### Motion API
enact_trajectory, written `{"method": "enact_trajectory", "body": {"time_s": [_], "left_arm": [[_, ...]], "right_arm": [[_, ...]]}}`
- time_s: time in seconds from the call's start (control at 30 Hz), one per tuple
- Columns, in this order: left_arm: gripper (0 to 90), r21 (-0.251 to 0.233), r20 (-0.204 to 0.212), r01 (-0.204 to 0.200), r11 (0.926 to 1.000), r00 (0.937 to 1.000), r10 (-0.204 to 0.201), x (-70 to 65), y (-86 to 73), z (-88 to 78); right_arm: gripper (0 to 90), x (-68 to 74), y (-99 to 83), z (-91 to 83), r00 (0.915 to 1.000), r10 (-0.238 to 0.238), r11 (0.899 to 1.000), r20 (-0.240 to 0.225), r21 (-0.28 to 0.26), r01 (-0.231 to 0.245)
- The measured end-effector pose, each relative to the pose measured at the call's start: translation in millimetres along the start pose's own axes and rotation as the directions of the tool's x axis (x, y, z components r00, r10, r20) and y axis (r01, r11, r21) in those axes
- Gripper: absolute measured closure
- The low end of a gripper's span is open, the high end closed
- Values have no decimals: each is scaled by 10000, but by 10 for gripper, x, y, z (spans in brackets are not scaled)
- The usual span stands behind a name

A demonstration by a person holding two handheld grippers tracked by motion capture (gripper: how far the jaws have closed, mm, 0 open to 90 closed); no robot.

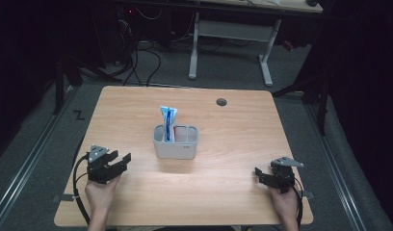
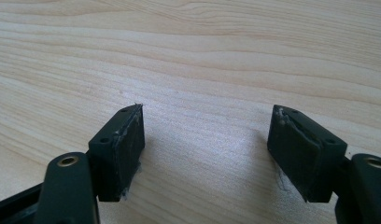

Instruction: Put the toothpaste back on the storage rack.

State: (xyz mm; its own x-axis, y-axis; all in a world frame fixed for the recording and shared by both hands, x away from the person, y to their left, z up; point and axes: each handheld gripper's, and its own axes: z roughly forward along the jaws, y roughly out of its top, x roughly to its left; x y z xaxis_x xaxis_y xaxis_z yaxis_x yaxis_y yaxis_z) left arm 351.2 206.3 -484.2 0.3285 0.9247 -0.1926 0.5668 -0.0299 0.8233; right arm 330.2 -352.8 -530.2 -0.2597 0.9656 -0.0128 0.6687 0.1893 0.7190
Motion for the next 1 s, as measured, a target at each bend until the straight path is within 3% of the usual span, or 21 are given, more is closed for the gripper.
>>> {"method": "enact_trajectory", "body": {"time_s": [0.2, 1.0], "left_arm": [[451, 172, -41, 74, 9998, 10000, -74, 16, -53, 50], [450, 845, -369, -276, 9960, 9988, 308, -15, -167, 237]], "right_arm": [[275, 0, 0, 0, 10000, 6, 10000, 1, 2, -6], [275, 1, 0, 0, 10000, 10, 10000, 2, 2, -10]]}}
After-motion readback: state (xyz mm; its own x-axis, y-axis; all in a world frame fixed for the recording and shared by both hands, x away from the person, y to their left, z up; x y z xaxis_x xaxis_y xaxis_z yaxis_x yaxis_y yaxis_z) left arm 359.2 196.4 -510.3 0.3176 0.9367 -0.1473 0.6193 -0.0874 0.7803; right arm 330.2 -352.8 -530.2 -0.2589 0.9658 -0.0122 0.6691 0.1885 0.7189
